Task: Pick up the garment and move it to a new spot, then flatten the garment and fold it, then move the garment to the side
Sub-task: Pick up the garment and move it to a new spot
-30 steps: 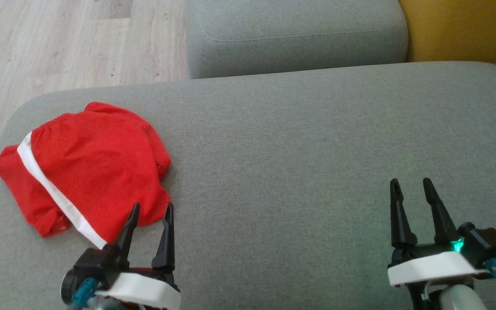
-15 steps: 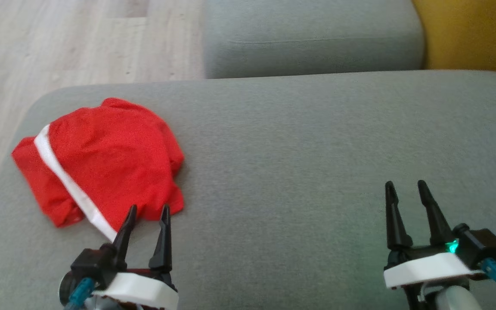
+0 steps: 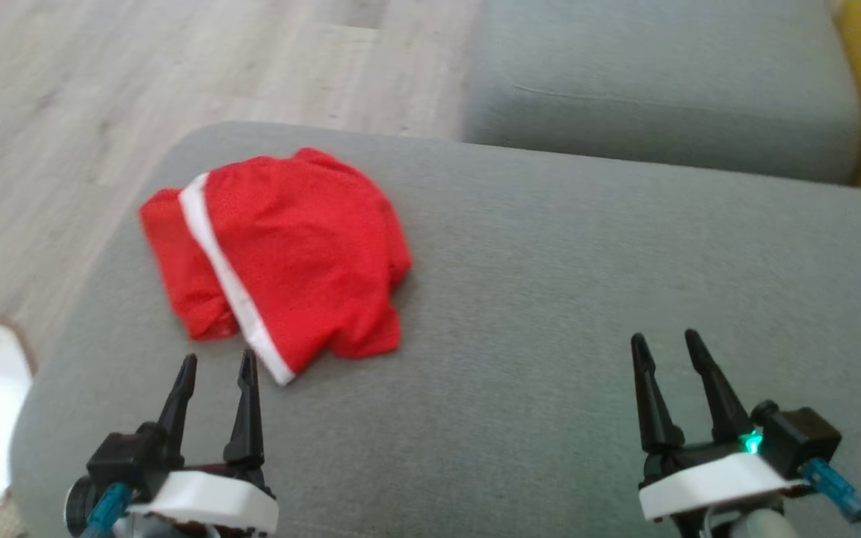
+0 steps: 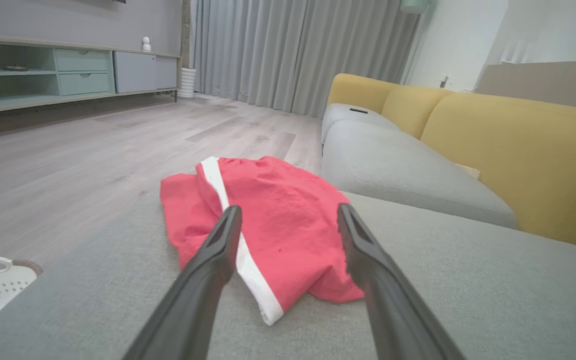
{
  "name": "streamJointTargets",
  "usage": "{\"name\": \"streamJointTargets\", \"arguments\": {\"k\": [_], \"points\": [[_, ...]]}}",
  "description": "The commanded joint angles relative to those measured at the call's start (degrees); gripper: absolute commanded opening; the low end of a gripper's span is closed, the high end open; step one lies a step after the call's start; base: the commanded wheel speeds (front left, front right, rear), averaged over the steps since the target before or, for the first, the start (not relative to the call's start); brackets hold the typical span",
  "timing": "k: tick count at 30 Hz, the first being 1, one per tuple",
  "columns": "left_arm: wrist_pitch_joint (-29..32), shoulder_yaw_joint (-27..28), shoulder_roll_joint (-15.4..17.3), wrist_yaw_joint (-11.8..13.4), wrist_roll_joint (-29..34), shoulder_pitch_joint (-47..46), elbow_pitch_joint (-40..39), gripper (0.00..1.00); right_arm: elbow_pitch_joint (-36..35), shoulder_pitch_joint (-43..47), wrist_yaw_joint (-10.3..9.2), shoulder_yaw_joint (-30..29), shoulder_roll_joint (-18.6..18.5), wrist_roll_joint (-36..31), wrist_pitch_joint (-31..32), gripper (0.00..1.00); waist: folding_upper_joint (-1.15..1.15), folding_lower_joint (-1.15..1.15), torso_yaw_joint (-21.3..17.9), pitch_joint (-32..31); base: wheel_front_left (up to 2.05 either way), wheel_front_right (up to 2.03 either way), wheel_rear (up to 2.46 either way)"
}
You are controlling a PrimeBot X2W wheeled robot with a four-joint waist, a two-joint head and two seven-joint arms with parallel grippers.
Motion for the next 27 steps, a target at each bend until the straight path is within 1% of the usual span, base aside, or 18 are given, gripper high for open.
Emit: {"name": "streamJointTargets", "arguments": {"k": [1,8,13,17,21,25,27], "points": [[-0.7,2.4,-0.2,-0.3,0.8,-2.1,-2.0,1.0,-1.5,-1.2,0.3,1.5,-0.5,0.7,-0.6,1.0,0.0,0.0,2.7,-0.6,0.0,0.0,0.0],[-0.7,3.4,-0.2,-0.9,1.4,-1.8,-2.0,1.0,-1.3,-1.0,0.3,2.3,-0.5,1.7,-0.6,1.0,0.0,0.0,7.4,-1.0,0.0,0.0,0.0],[-0.7,4.1,-0.2,-1.2,1.6,-1.4,-2.1,1.0,-1.1,-0.9,0.3,2.9,-0.5,2.1,-0.6,1.0,0.0,0.0,8.8,-1.1,0.0,0.0,0.0],[-0.7,4.3,-0.2,-1.1,1.6,-1.1,-2.4,1.0,-1.0,-0.9,0.3,3.2,-0.5,2.0,-0.6,1.0,0.0,0.0,8.9,-1.0,0.0,0.0,0.0],[-0.7,4.7,-0.2,-1.0,1.8,-1.2,-2.5,1.0,-0.9,-1.0,0.3,3.3,-0.5,1.9,-0.6,1.0,0.0,0.0,8.1,-0.5,0.0,0.0,0.0],[-0.7,5.1,-0.2,-1.7,2.9,-2.0,-1.2,1.0,-0.8,-1.2,0.3,2.8,-0.5,1.3,-0.6,1.0,0.0,0.0,6.7,0.5,0.0,0.0,0.0],[-0.7,5.1,-0.2,-2.4,3.6,-2.8,0.5,1.0,-0.9,-1.2,0.3,2.2,-0.5,1.0,-0.6,1.0,0.0,0.0,6.0,1.2,0.0,0.0,0.0]]}}
